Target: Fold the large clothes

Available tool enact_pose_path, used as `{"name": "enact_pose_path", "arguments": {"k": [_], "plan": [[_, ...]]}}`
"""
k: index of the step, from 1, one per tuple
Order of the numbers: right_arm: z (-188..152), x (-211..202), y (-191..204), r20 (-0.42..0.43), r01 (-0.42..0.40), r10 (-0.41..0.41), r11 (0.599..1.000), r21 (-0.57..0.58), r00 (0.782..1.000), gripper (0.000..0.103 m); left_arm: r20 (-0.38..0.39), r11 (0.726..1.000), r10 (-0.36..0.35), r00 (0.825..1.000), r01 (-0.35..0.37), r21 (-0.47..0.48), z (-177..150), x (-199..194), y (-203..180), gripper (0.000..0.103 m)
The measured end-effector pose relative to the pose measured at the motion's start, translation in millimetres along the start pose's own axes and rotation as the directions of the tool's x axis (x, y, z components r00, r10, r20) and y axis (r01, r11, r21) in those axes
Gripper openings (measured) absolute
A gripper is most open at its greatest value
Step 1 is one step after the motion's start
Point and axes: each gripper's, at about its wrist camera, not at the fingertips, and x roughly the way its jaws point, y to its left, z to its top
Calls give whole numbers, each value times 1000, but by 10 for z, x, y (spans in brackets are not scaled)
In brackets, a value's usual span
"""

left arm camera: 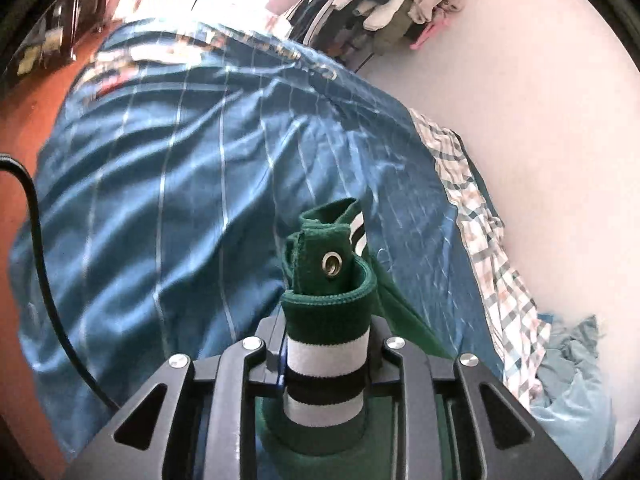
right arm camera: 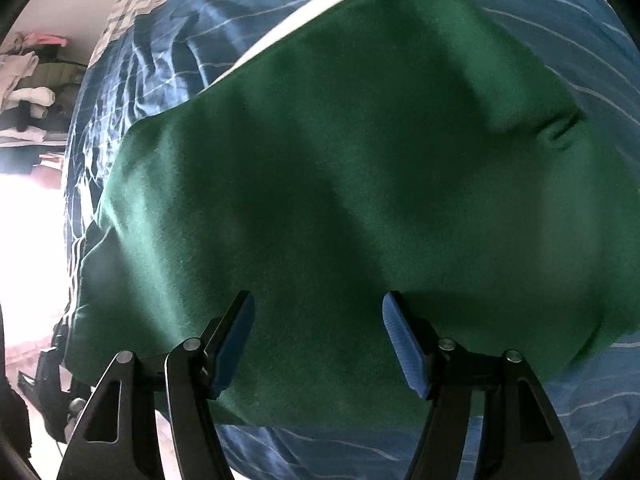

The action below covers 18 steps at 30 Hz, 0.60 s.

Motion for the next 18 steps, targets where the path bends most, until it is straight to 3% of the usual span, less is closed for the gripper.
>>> {"name": "enact_pose_path", "arguments": {"k": [2, 4, 8, 9, 10, 13, 18], "plan": [[-3, -13, -42, -6, 0, 0, 1000, 14, 1000, 68, -42, 998, 17, 999, -20, -60, -44, 258, 259, 29], [-8, -27, -96, -12, 3, -3, 1000, 25, 1000, 68, -83, 993, 43, 996, -52, -108, -124, 433, 464, 44], [-17, -36, -218, -18, 7, -6, 999, 45, 1000, 68, -115, 991, 67, 991, -80, -110, -182, 622, 524, 46], [-21, -28, -248, -18, 9, -9, 999, 50, 1000, 68, -113, 989, 121, 986, -129, -70, -182, 604, 437, 41], [-24, -18, -277, -17, 9, -8, 998, 59, 1000, 68, -103, 989, 142, 985, -145, -26, -179, 535, 310, 25], [-35, -3, -284, -13, 0, 1, 997, 76, 1000, 68, -72, 984, 167, 983, -162, 78, -64, 417, 53, 21], [-87, -105, -203, 10, -60, 59, 994, 94, 998, 68, 45, 967, 111, 993, -118, 228, 369, -37, -439, 20]]}}
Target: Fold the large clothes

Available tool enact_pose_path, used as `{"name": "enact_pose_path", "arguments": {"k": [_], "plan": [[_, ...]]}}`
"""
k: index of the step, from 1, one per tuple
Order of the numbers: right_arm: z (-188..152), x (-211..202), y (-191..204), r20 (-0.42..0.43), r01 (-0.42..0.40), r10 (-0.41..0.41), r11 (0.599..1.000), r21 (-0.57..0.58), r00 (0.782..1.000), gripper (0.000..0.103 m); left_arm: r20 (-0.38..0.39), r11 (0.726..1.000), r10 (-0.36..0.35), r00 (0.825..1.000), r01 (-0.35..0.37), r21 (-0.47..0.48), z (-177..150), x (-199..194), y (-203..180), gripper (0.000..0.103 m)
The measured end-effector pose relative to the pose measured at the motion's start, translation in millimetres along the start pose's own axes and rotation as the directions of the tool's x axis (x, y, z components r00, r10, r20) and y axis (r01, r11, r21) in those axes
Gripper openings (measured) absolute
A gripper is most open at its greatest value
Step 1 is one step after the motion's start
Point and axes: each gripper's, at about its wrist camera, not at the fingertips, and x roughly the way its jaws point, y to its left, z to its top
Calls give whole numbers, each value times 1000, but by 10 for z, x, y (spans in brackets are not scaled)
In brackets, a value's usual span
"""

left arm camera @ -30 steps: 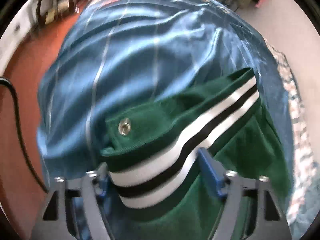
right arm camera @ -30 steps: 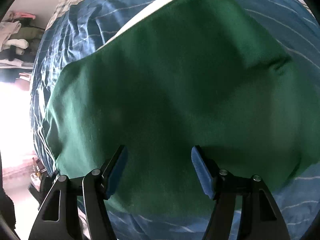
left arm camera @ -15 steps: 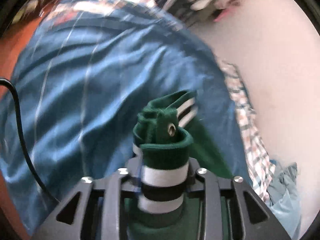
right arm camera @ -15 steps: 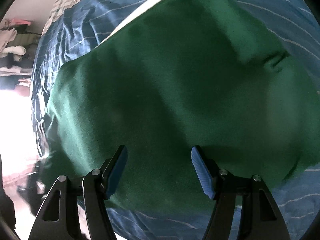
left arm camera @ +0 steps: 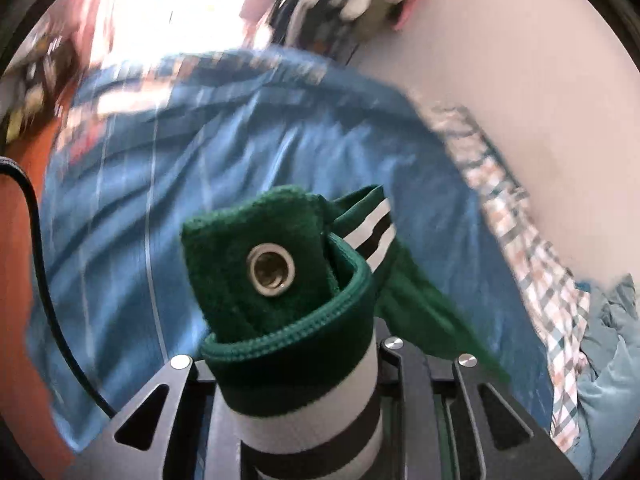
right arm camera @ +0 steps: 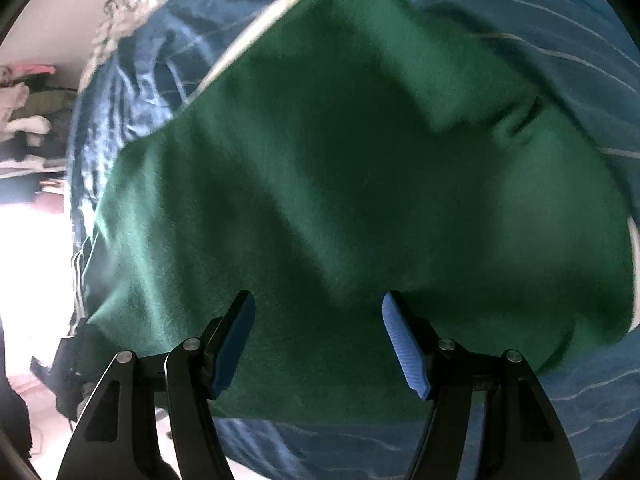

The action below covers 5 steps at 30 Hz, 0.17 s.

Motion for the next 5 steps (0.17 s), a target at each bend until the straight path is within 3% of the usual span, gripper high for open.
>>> {"name": "enact_pose_path", "arguments": {"k": [5], "plan": [[-75, -168, 20, 16, -72, 72, 997, 12, 997, 68, 152, 984, -15, 988, -13, 177, 588, -439, -349, 20]]}}
